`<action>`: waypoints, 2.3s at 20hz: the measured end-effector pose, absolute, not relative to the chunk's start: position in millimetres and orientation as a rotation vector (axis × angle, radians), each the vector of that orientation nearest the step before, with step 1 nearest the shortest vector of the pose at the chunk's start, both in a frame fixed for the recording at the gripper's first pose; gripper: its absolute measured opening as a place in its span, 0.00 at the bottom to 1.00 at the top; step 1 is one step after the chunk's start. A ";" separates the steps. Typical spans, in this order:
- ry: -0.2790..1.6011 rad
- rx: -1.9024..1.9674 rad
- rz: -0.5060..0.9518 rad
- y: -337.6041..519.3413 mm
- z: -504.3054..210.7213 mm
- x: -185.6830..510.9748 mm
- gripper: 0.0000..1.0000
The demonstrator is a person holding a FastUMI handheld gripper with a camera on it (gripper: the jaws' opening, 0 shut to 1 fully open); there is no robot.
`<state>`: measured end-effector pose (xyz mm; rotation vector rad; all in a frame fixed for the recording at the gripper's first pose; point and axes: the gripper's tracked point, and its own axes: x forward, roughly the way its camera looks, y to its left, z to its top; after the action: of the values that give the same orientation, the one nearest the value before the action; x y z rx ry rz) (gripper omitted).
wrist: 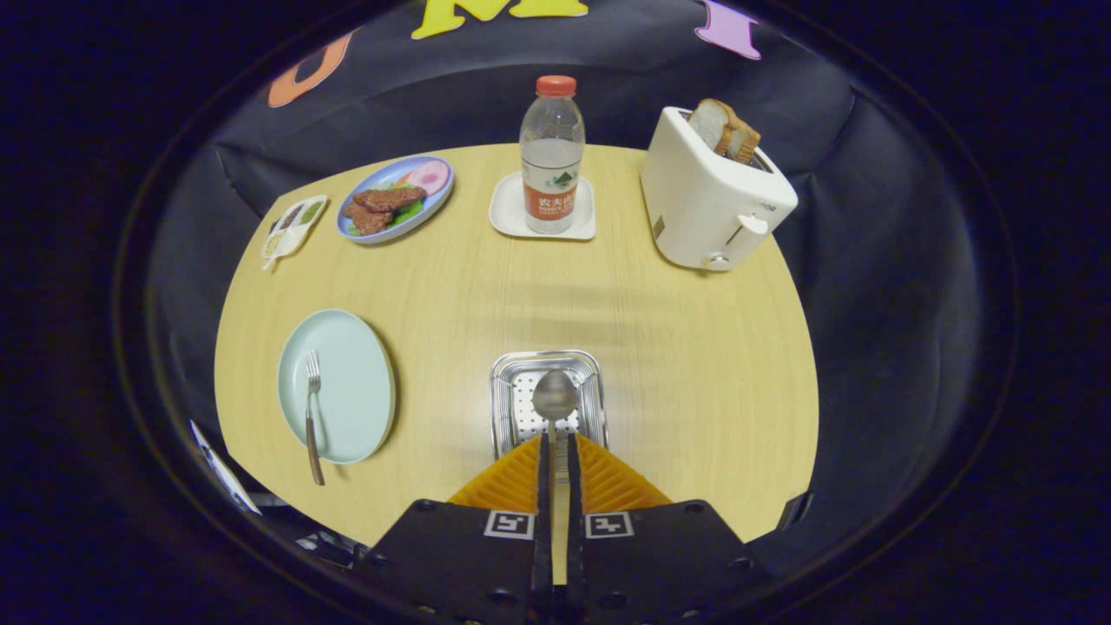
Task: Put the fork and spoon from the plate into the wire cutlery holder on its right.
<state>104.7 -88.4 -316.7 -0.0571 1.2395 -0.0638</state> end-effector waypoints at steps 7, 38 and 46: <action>1.112 -0.005 0.043 -45.0 -301.2 107.9 0.36; 1.212 0.123 0.074 204.1 -435.1 60.0 0.55; 1.208 0.087 0.071 207.7 -434.6 65.8 0.05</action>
<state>65.8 207.7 -434.6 0.0874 1.2082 0.0714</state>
